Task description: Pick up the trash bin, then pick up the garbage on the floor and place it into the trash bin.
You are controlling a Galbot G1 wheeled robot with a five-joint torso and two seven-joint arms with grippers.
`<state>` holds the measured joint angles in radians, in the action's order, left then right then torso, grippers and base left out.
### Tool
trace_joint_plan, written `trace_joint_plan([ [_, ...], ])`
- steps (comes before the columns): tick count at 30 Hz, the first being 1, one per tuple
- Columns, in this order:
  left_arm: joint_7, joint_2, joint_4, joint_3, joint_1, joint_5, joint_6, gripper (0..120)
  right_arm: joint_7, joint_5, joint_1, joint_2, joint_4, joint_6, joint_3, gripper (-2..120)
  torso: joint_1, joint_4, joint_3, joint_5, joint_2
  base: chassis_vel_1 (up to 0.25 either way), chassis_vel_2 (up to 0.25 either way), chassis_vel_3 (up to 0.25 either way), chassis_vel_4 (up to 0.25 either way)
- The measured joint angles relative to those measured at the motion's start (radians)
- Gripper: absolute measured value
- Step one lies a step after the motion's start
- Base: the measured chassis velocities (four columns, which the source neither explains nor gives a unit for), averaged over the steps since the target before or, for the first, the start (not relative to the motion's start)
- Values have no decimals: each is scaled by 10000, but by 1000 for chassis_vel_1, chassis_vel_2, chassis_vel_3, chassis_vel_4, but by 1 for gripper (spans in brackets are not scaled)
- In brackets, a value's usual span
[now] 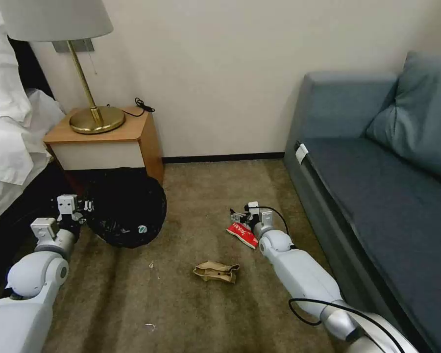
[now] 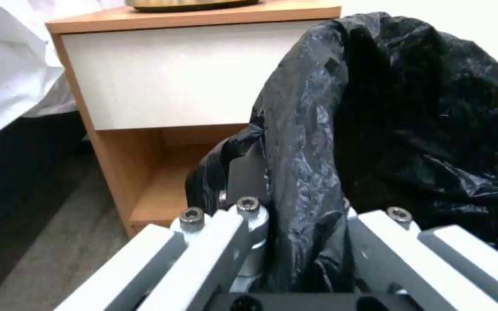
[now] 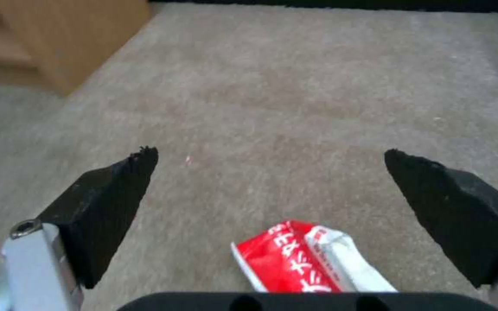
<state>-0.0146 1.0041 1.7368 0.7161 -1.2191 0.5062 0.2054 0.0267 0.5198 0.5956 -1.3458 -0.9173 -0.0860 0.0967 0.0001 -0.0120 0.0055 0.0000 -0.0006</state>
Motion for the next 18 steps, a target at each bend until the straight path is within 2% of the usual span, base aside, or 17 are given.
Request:
trace_joint_plan([
  [4,-29,-42,19,35,-42,0,-1,4,443,180,155,510,-546,-203,507,100,0,0,0,1,0,0,0,0,0],
  [5,-36,-36,21,55,-45,-6,-7,4,642,363,243,909,-949,-349,860,100,0,-2,0,1,0,0,0,0,0],
  [6,-36,-36,21,55,-45,-6,-7,4,642,363,243,909,-949,-349,860,100,0,-2,0,1,0,0,0,0,0],
  [8,-56,31,-26,77,-78,-91,-41,4,933,521,285,1578,-1377,-471,1342,100,0,0,0,4,0,0,0,0,0],
  [9,-56,31,-26,77,-78,-91,-41,4,933,521,285,1578,-1377,-471,1342,100,0,0,0,4,0,0,0,0,0],
  [11,-110,131,-121,84,-140,-237,-85,4,1163,742,284,2347,-1740,-540,1859,100,0,-3,0,1,0,0,0,0,0],
  [18,-160,388,-373,90,-140,-510,-172,4,1524,1073,273,3274,-2230,-557,2746,100,0,-5,0,2,0,0,0,0,0],
])
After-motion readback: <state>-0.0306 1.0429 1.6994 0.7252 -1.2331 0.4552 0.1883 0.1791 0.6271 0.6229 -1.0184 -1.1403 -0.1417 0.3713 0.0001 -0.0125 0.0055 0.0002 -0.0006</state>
